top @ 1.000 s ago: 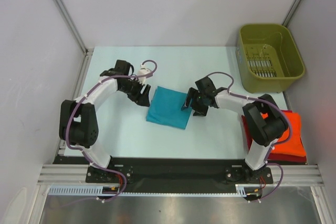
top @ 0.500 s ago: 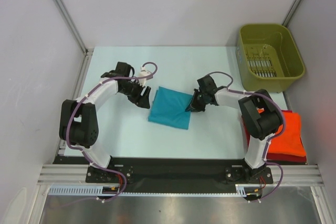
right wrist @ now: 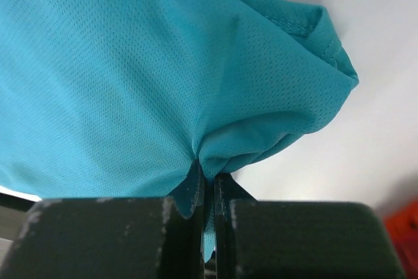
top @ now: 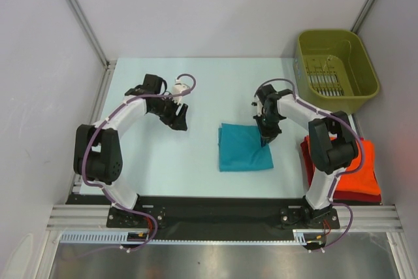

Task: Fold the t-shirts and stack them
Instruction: Neatly place the folded tshirt to the corner

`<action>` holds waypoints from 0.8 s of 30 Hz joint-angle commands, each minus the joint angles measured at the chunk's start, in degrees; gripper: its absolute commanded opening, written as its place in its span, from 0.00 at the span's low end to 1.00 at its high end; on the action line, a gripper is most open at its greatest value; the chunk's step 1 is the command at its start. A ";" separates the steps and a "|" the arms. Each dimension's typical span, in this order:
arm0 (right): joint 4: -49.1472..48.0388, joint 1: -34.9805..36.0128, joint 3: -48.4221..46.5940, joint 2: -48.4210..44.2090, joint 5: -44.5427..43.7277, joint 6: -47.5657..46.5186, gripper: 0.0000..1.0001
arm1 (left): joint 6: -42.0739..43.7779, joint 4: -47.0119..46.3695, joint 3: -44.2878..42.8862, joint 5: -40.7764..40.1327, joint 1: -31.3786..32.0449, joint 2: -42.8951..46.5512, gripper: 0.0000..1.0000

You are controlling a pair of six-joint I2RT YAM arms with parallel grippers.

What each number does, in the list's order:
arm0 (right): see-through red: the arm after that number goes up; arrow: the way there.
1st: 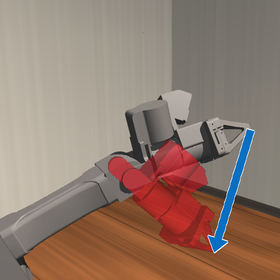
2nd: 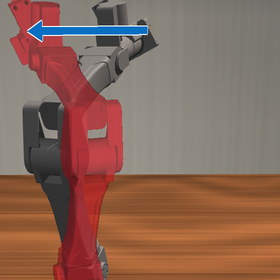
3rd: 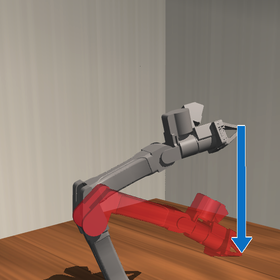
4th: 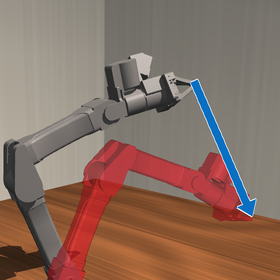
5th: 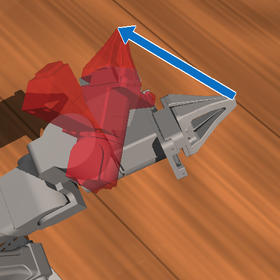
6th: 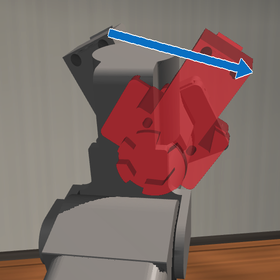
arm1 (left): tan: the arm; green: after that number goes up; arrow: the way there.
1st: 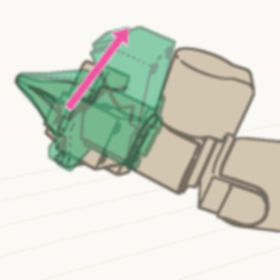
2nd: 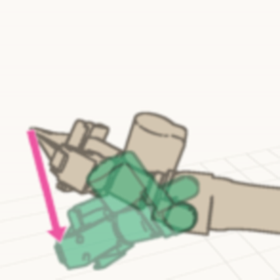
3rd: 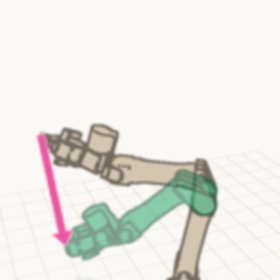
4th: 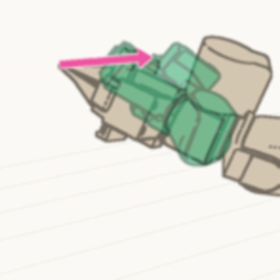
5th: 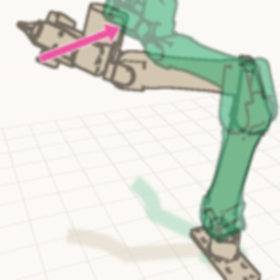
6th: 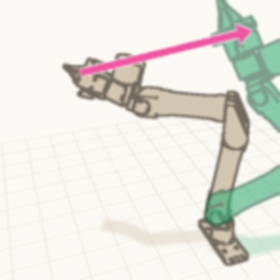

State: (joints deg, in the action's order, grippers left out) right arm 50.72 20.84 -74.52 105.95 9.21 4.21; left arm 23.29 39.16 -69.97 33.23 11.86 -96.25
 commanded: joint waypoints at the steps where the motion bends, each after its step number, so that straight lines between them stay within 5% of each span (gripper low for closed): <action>1: 8.87 0.34 2.78 -6.79 -7.53 -8.33 0.00 | 1.58 -2.42 -2.71 1.39 -0.69 2.64 0.68; 9: 14.05 0.78 5.78 -17.70 -26.76 -13.34 0.00 | 2.64 -4.17 -5.25 2.27 -2.63 2.56 0.68; 13: 16.68 0.78 11.14 -24.47 -27.05 -14.93 0.00 | 1.50 -5.93 -6.66 3.94 -4.29 2.47 0.68; 16: 19.84 0.78 14.31 -31.04 -35.19 -15.11 0.00 | 0.62 -7.25 -7.02 5.69 -5.35 2.29 0.68; 24: 24.07 0.87 8.79 -42.93 -43.05 -16.86 0.00 | 0.53 -8.04 -7.45 6.93 -6.49 1.85 0.68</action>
State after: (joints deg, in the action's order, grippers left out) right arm 71.48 21.43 -61.80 67.00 -28.18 -10.04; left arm 23.92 32.95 -74.83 36.80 6.20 -96.20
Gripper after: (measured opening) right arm 0.035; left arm 0.681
